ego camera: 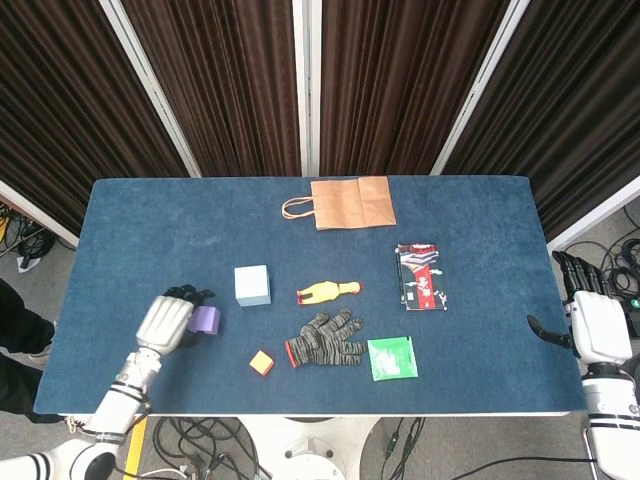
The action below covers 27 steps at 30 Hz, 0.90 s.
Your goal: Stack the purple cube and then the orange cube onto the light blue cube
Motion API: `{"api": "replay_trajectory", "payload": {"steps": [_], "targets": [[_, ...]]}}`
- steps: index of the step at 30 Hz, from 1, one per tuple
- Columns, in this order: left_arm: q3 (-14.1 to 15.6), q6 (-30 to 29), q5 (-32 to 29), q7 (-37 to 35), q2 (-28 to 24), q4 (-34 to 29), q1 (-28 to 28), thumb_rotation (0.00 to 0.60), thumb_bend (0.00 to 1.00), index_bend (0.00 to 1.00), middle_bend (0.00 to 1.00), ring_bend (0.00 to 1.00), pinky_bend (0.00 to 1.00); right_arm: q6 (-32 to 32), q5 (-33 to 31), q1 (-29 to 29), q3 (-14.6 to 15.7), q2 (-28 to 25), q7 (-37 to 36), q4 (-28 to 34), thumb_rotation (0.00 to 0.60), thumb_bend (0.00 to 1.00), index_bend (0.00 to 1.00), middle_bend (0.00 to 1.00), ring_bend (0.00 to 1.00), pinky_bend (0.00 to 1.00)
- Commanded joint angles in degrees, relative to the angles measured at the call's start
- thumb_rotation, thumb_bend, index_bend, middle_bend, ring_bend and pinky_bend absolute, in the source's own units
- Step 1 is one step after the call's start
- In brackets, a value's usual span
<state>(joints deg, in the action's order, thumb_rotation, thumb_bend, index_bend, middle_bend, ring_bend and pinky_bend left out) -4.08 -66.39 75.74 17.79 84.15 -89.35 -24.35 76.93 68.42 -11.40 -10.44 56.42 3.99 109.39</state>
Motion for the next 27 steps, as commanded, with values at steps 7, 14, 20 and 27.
{"api": "replay_trajectory", "payload": {"steps": [7, 14, 20, 27], "targets": [[-6.67, 1.79, -7.95, 2.42, -8.29, -6.32, -2.54, 0.600, 0.33, 0.32, 0.54, 0.26, 0.29, 0.11, 0.16, -0.12, 0.14, 0.38, 0.88, 0.16, 0.600, 0.16, 0.02, 0.06, 0.00, 0.00], [-9.19, 2.50, -11.97, 7.71, -7.50, -10.58, -6.31, 0.600, 0.33, 0.32, 0.54, 0.27, 0.29, 0.65, 0.46, 0.08, 0.02, 0.26, 0.63, 0.41, 0.600, 0.16, 0.02, 0.06, 0.00, 0.00], [-10.16, 3.09, -15.29, 12.79, -3.96, -11.84, -10.25, 0.600, 0.33, 0.32, 0.54, 0.27, 0.29, 0.74, 0.63, 0.33, -0.09, -0.18, -0.39, 0.42, 0.600, 0.16, 0.02, 0.06, 0.00, 0.00], [-10.73, 4.28, -18.67, 16.36, -0.12, -9.62, -14.30, 0.600, 0.33, 0.32, 0.55, 0.27, 0.29, 1.04, 1.22, 0.50, -0.02, -0.34, -0.67, 0.56, 0.600, 0.16, 0.02, 0.06, 0.00, 0.00]]}}
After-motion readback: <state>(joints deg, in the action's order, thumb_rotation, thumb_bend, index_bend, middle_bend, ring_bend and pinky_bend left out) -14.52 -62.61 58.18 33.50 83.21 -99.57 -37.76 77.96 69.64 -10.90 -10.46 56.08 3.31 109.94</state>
